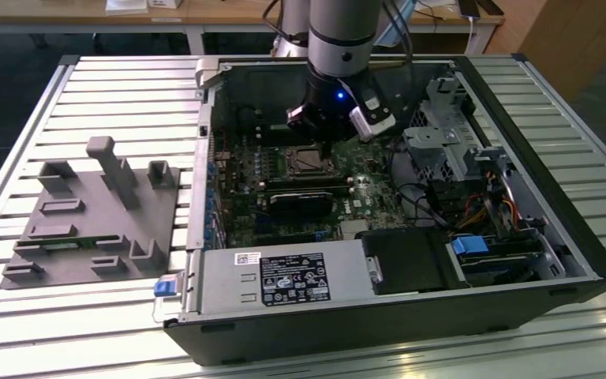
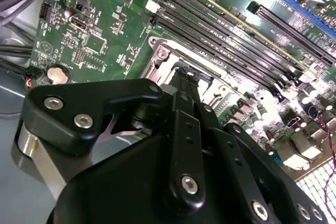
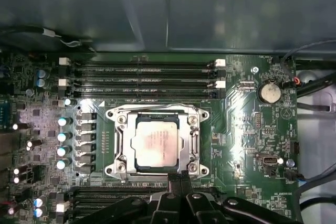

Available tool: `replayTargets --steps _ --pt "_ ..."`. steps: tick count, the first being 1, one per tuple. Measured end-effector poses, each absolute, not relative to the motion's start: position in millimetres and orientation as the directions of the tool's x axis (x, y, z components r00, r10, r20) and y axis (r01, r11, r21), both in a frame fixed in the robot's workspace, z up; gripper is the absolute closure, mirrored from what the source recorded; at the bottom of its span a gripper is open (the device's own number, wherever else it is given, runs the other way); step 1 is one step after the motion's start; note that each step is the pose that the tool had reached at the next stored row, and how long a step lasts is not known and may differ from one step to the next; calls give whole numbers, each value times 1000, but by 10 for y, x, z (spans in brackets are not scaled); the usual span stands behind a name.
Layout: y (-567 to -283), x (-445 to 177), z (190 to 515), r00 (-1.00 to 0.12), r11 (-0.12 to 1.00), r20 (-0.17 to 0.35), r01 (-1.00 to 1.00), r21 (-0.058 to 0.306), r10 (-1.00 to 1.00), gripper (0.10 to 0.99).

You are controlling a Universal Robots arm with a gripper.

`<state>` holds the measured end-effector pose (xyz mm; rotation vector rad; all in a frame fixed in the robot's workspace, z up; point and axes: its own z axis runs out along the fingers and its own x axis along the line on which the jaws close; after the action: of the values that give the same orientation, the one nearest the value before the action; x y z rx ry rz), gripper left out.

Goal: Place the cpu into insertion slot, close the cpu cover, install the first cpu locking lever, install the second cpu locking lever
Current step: 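Install the second cpu locking lever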

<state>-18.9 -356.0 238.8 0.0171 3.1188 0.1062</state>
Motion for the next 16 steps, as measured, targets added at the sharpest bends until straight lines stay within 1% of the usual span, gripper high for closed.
replayTargets --steps 16 --pt "-3682 -217 2327 -1000 998 -21 10 68 12 965"
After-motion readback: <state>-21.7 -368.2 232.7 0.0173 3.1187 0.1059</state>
